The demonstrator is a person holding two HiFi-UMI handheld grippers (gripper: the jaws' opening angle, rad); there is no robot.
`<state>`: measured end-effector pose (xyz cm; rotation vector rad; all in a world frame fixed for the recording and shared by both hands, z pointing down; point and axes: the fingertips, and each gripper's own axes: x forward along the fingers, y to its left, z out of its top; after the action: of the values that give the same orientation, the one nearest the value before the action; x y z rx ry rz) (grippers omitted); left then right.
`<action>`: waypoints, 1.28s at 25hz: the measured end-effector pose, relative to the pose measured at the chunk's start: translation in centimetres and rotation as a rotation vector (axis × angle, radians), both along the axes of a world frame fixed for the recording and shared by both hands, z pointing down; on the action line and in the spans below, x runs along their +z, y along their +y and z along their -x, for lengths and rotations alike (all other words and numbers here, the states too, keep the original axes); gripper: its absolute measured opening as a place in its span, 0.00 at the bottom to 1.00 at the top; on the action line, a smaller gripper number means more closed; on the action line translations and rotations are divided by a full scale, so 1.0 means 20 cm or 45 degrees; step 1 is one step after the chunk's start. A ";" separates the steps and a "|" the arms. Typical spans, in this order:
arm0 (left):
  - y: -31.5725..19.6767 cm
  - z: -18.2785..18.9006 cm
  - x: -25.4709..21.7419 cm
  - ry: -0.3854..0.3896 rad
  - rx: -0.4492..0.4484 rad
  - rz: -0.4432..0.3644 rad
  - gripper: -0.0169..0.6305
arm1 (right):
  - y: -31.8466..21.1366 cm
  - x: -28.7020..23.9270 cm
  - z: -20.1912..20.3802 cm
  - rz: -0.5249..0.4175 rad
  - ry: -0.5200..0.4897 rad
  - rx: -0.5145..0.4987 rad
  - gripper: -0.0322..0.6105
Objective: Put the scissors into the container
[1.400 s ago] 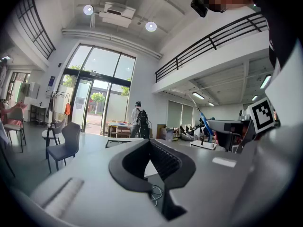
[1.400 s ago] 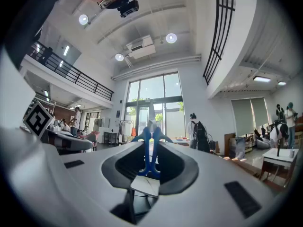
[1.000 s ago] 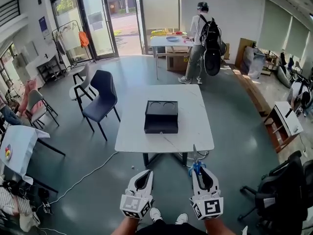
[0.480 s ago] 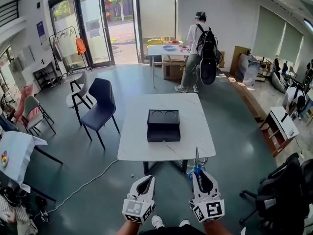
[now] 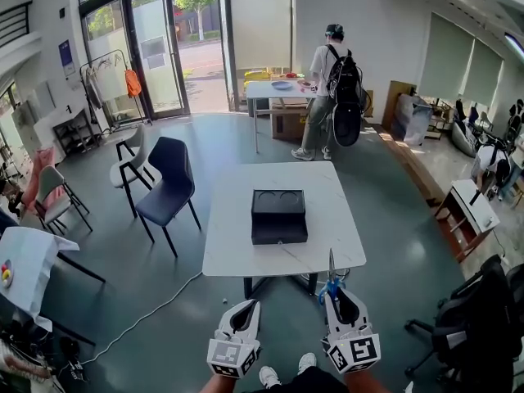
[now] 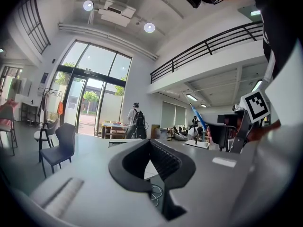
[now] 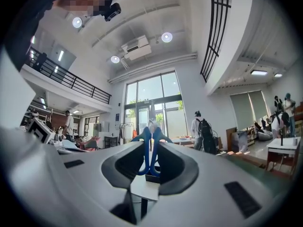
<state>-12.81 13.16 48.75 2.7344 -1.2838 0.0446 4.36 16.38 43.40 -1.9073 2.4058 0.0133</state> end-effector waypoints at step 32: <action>-0.70 -0.42 0.00 -0.076 -0.073 -0.009 0.04 | -0.74 0.03 -0.40 -0.007 -0.034 -0.103 0.19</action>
<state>-4.40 -0.91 48.83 2.7201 -1.3801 0.1176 12.46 1.48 43.92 -1.7944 2.4607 -0.0094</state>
